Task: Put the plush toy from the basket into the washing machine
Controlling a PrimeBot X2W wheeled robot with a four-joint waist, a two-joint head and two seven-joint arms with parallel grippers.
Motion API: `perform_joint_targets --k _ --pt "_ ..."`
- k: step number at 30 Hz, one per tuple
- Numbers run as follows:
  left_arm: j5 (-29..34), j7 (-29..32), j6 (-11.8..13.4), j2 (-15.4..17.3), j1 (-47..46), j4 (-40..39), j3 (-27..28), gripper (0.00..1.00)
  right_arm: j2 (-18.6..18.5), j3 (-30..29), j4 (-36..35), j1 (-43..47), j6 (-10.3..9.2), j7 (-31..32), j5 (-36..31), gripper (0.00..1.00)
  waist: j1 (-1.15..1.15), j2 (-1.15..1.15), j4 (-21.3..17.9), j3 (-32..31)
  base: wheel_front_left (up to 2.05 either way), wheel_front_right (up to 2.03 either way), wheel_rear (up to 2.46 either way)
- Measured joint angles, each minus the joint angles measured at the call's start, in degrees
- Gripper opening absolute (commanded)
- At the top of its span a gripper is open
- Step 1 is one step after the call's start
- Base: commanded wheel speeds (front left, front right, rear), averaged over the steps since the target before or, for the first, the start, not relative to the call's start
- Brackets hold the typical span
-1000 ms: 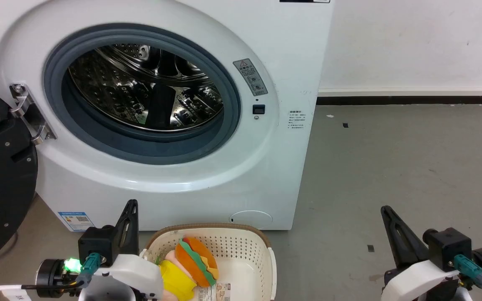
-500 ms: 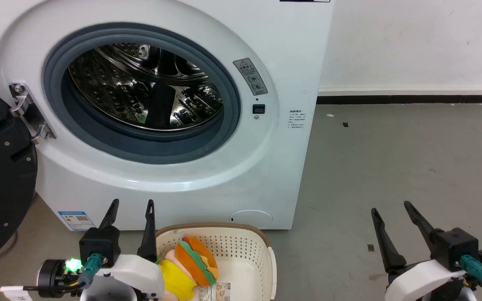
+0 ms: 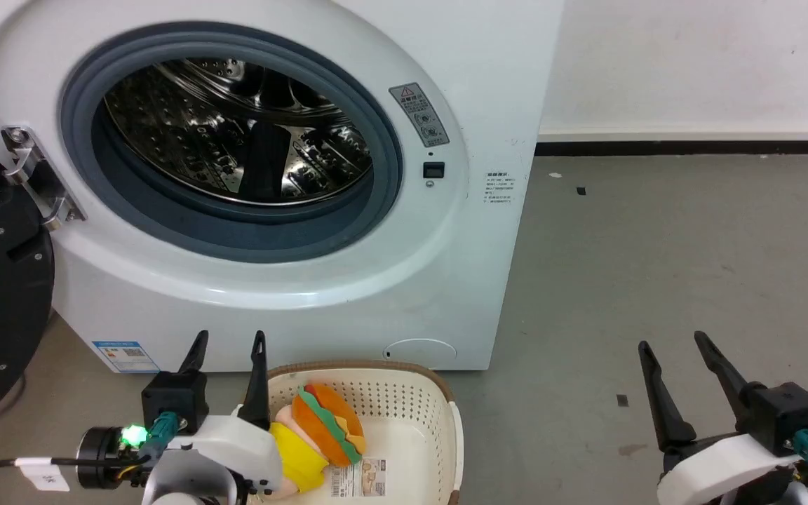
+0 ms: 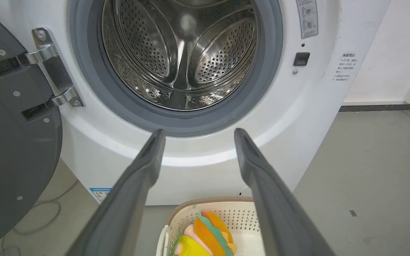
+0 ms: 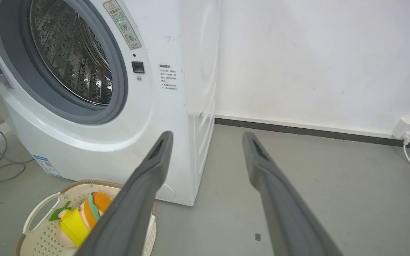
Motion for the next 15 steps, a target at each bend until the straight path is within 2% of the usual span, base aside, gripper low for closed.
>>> perform_joint_targets --k 4,15 --pt "-0.79 -0.42 -1.01 0.0 -3.04 5.65 -0.38 1.0 0.0 -0.7 -0.16 -0.67 0.0 -0.69 1.02 1.0 0.0 0.0 -0.26 1.89 0.0 0.0 0.0" --pt "-2.49 -0.68 -1.8 0.18 -8.99 15.37 -0.74 1.0 0.0 -1.55 -0.57 -2.96 0.0 -1.96 2.66 1.0 0.0 0.0 -1.06 6.44 0.0 0.0 0.0"
